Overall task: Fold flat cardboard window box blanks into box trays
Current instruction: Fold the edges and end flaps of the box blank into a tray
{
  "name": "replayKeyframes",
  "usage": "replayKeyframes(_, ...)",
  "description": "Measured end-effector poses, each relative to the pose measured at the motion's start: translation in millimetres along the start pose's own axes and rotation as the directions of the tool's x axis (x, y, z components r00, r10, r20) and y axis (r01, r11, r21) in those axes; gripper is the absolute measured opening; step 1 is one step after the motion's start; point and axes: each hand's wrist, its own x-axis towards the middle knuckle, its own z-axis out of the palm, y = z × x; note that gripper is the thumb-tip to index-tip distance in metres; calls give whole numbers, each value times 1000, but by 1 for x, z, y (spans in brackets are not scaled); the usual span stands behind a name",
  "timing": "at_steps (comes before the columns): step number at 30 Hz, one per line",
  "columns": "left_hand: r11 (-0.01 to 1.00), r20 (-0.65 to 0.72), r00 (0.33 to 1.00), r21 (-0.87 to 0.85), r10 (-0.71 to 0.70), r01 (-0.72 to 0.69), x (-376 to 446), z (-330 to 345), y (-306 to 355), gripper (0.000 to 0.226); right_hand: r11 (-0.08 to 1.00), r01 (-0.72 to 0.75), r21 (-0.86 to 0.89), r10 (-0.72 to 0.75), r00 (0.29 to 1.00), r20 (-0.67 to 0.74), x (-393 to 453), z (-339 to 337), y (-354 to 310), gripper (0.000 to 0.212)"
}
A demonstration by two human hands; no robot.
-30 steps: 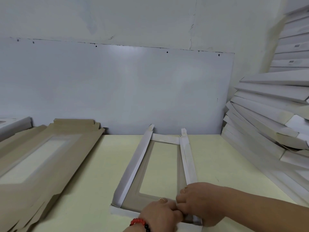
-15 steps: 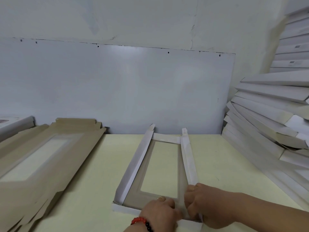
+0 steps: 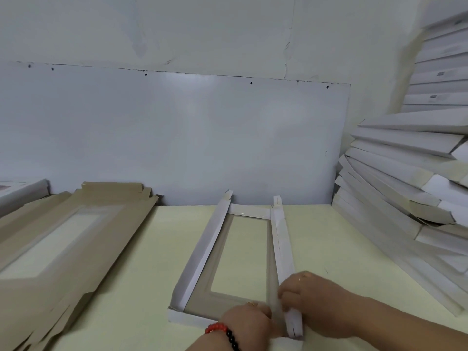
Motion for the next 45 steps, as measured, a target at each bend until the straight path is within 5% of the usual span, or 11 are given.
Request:
replayKeyframes(5,997,40,996,-9,80,-80,-10,-17,-2,42,988,-135,-80,119,976,-185,-2,0,5,38)
replayKeyframes(11,964,108,994,265,1,-30,-40,-41,-37,34,986,-87,-145,61,984,-170,10,-1,-7,22)
replayKeyframes(18,893,-22,999,447,-42,47,-32,-20,-48,32,956,-40,-289,-8,986,-164,46,8,-36,19)
replayKeyframes(24,906,-113,992,411,-58,99,-28,-16,-62,40,976,-88,-201,58,986,-154,41,10,-26,9)
replayKeyframes(28,902,-195,981,427,23,63,-33,-18,-85,48,980,-196,-22,192,972,-134,21,18,0,28)
replayKeyframes(36,888,-372,928,431,16,158,-35,-40,-160,53,896,-443,40,444,896,-27,-24,22,28,28)
replayKeyframes(42,916,-407,906,398,120,58,-17,-29,-102,37,882,-467,60,465,884,50,2,25,-4,29)
replayKeyframes(45,948,-358,930,316,85,35,13,-5,-60,40,918,-396,-2,395,916,-71,24,16,-32,28)
